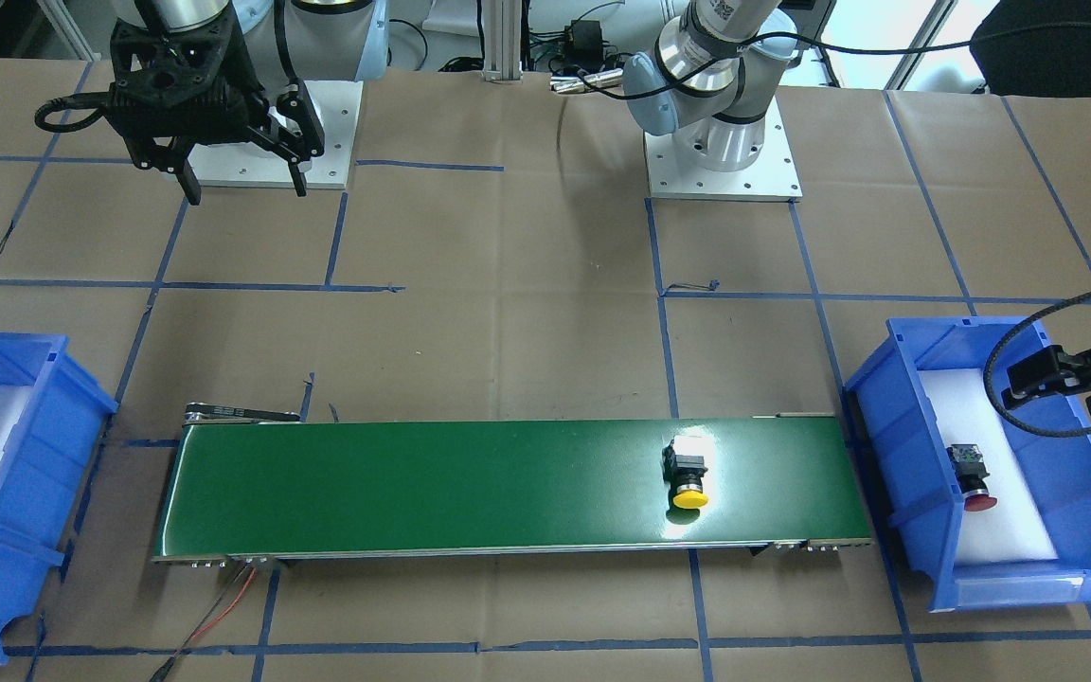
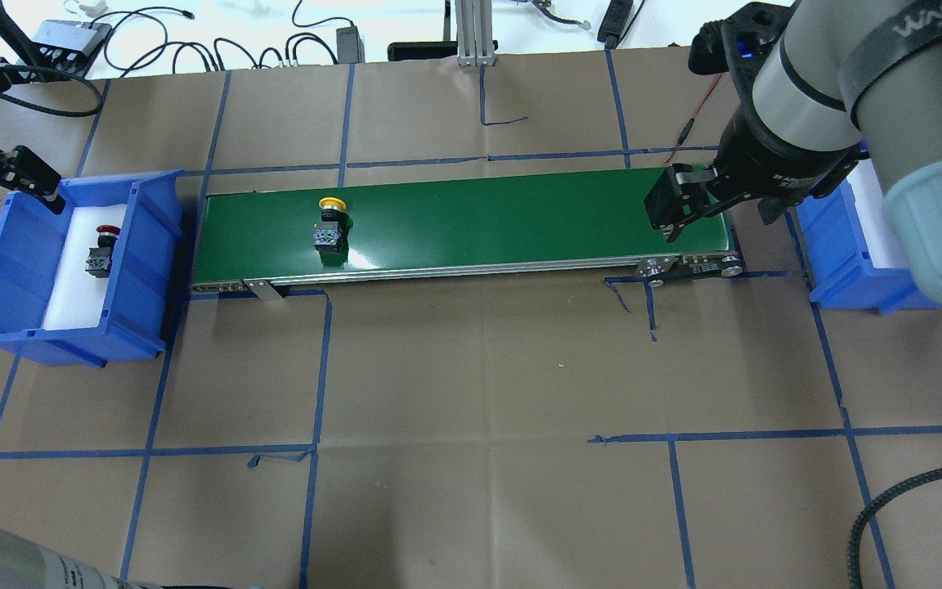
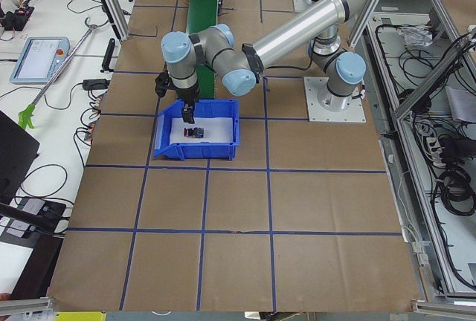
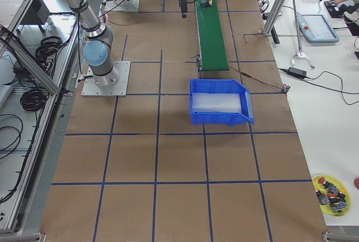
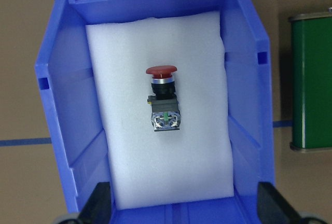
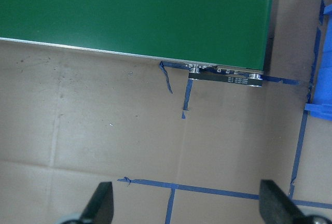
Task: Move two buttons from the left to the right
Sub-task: 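Lower the left gripper onto the red-capped button and grasp it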
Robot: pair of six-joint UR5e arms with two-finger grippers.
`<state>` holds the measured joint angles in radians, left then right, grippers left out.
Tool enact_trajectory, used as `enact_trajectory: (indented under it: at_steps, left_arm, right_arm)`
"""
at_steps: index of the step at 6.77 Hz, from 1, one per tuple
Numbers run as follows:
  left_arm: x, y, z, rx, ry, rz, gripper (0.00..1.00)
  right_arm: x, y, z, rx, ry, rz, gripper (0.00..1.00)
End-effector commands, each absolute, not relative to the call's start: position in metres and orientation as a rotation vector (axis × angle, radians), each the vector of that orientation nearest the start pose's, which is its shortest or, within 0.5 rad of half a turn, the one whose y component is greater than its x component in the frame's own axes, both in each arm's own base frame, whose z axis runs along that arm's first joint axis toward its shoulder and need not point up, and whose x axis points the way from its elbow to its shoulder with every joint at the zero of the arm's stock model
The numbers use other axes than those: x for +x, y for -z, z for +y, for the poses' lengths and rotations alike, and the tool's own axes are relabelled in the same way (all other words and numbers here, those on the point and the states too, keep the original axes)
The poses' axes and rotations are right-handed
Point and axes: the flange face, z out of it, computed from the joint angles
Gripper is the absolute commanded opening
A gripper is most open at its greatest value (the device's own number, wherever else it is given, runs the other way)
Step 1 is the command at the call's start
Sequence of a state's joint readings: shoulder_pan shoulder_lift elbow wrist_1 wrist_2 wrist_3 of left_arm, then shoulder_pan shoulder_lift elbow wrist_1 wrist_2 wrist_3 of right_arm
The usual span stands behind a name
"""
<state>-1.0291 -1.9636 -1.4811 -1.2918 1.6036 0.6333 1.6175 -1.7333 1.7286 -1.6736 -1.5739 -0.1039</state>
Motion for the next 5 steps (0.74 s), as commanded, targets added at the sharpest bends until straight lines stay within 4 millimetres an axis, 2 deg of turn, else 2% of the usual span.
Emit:
enact_trajectory:
  at_steps: [1, 3, 5]
  left_arm:
    - [0.224, -0.299, -0.623, 0.15, -0.066, 3.132, 0.99]
    - [0.226, -0.266, -0.626, 0.15, -0.084, 3.14, 0.99]
    - [0.215, -0.242, -0.622, 0.159, -0.069, 3.131, 0.99]
  right_arm:
    - [0.153, -0.495, -0.427, -0.233, 0.169, 3.135, 1.0]
    - [0.153, -0.495, -0.427, -0.233, 0.169, 3.135, 1.0]
    - [0.153, -0.495, -0.427, -0.236, 0.169, 3.134, 1.0]
